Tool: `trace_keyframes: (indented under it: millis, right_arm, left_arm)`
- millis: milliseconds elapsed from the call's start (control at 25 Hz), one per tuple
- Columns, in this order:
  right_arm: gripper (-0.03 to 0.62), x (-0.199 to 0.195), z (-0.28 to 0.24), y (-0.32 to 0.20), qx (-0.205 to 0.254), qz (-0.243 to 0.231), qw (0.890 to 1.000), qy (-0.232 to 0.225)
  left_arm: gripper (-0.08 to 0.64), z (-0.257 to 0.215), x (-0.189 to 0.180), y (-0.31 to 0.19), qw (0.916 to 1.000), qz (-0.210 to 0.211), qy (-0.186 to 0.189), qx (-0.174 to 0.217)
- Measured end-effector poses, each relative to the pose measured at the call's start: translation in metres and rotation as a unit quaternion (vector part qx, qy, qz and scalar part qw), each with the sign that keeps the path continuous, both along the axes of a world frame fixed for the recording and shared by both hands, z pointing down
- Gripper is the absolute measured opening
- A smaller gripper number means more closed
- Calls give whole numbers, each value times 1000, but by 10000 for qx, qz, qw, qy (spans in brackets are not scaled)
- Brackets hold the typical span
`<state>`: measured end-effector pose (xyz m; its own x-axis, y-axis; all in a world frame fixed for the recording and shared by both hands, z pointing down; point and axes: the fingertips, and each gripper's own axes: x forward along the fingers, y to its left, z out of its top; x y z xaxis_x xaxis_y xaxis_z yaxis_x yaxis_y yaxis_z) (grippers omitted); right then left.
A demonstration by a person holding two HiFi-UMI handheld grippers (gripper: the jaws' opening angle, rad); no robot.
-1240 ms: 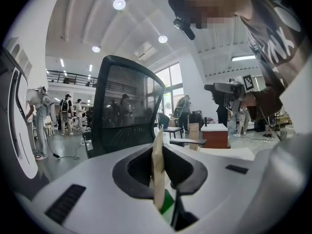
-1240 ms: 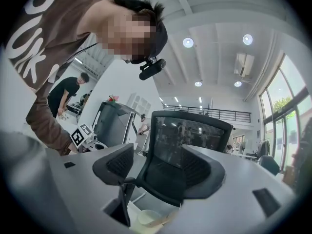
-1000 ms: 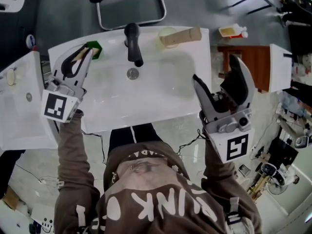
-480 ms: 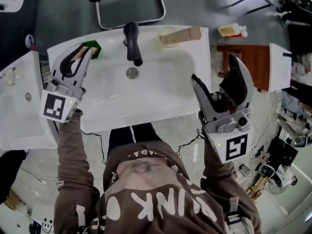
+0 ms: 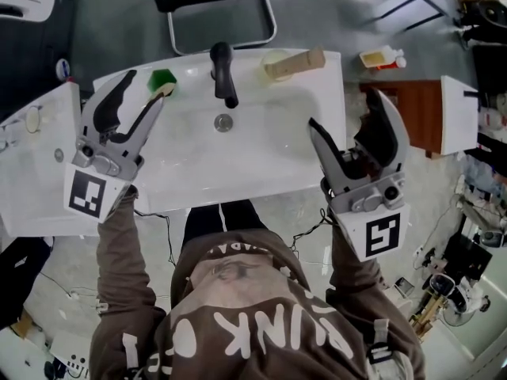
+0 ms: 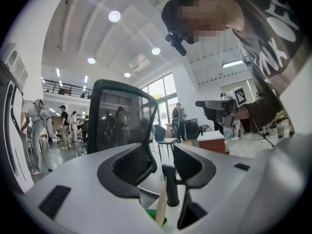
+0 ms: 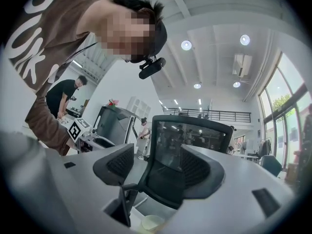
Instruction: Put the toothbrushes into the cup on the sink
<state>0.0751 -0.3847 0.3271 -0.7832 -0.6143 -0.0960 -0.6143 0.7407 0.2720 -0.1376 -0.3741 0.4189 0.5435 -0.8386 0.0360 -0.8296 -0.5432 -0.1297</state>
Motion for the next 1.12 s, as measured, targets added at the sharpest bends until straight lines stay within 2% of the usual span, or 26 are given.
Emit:
trace_keyframes:
  millis: [240, 440, 840, 1120]
  right_arm:
    - [307, -1, -23, 12, 76, -81, 9997, -234]
    - [307, -3, -39, 29, 65, -167, 9991, -392]
    - [284, -11, -48, 55, 20, -338, 9989, -310]
    - [223, -12, -62, 61, 208, -378, 9987, -283]
  left_arm:
    - [210, -75, 24, 27, 9983, 221, -193, 503]
    - [210, -117, 38, 46, 9971, 261, -325, 632]
    - [210, -160, 40, 72, 9964, 49, -341, 770]
    - [210, -177, 42, 83, 9952, 30, -440, 875]
